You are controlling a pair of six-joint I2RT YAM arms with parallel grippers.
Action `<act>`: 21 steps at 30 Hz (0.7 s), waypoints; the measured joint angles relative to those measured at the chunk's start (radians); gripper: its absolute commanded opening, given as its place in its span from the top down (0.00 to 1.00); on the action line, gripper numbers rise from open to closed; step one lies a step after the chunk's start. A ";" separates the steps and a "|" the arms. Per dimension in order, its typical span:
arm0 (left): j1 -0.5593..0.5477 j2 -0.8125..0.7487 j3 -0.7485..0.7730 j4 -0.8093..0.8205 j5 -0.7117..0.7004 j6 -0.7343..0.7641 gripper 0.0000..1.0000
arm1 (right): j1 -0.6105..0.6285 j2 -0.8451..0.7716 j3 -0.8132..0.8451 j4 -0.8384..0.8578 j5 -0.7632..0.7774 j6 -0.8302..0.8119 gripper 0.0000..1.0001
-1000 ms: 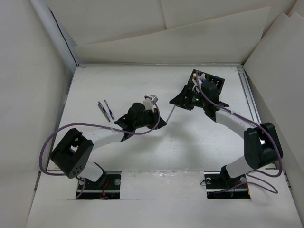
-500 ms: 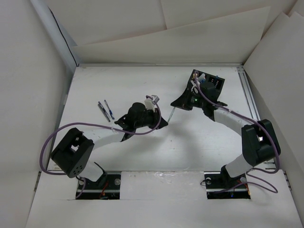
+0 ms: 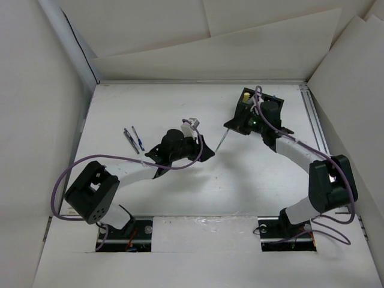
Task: Sort the stationery into containers
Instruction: Place the pen in the storage box.
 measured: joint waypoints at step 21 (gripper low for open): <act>0.070 -0.117 -0.026 -0.008 -0.187 -0.015 0.44 | -0.264 -0.048 0.450 -0.218 0.974 -0.010 1.00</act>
